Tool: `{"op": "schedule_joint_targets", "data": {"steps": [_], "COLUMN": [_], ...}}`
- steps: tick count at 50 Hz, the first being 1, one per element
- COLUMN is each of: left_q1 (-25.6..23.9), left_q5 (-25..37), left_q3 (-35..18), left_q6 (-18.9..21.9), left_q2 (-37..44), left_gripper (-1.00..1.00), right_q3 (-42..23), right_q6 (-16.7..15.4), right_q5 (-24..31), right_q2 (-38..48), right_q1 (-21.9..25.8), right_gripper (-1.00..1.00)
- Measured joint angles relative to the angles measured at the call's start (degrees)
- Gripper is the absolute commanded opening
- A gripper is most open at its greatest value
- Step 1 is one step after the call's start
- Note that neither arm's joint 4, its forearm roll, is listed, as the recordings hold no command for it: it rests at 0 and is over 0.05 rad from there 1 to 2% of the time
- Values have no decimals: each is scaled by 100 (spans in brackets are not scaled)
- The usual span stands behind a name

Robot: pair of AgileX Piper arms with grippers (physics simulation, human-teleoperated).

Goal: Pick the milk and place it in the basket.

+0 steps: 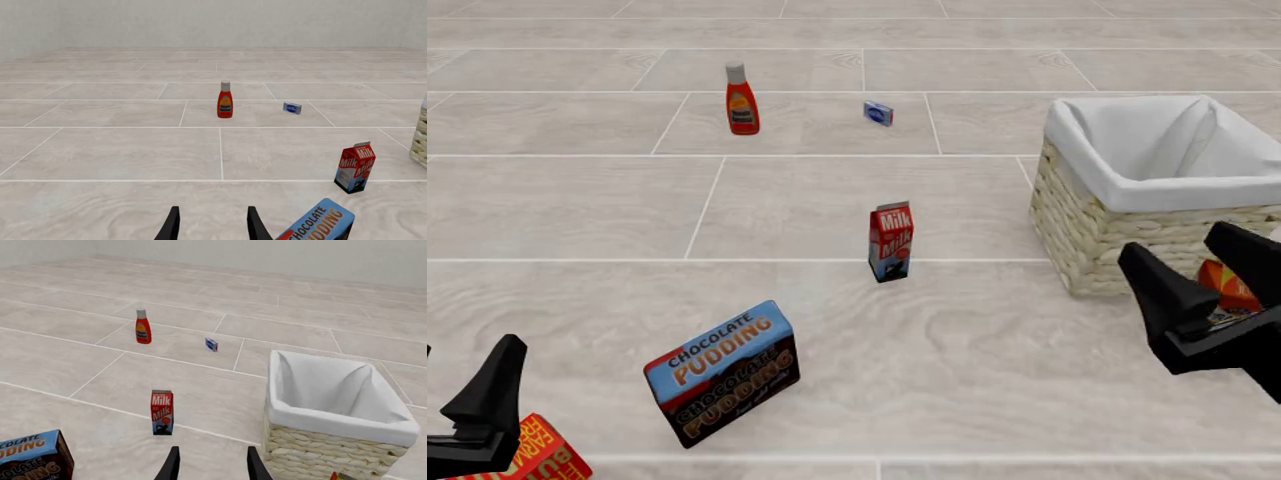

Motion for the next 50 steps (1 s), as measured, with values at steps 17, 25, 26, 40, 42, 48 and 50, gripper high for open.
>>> {"op": "schedule_joint_targets", "data": {"steps": [17, 25, 26, 40, 42, 48, 50], "left_q1": [0, 0, 0, 0, 0, 0, 0], "left_q5": [0, 0, 0, 0, 0, 0, 0], "left_q3": [-1, -1, -1, -1, -1, -1, -1], "left_q6": [0, 0, 0, 0, 0, 0, 0], "left_q2": [1, 1, 1, 1, 1, 1, 1], "left_gripper": [100, 100, 100, 100, 100, 100, 100], "right_q3": [-1623, -2312, -2397, -3405, -3525, -3862, -3961], "right_q6": [-26, 102, 119, 249, 258, 292, 311], "right_q5": [-50, 108, 130, 344, 364, 411, 416], "right_q2": [2312, 3119, 3218, 4468, 4633, 5118, 5278], "right_q1": [887, 1108, 1123, 1125, 1108, 1068, 1062], "right_gripper": [100, 100, 100, 100, 100, 100, 100]}}
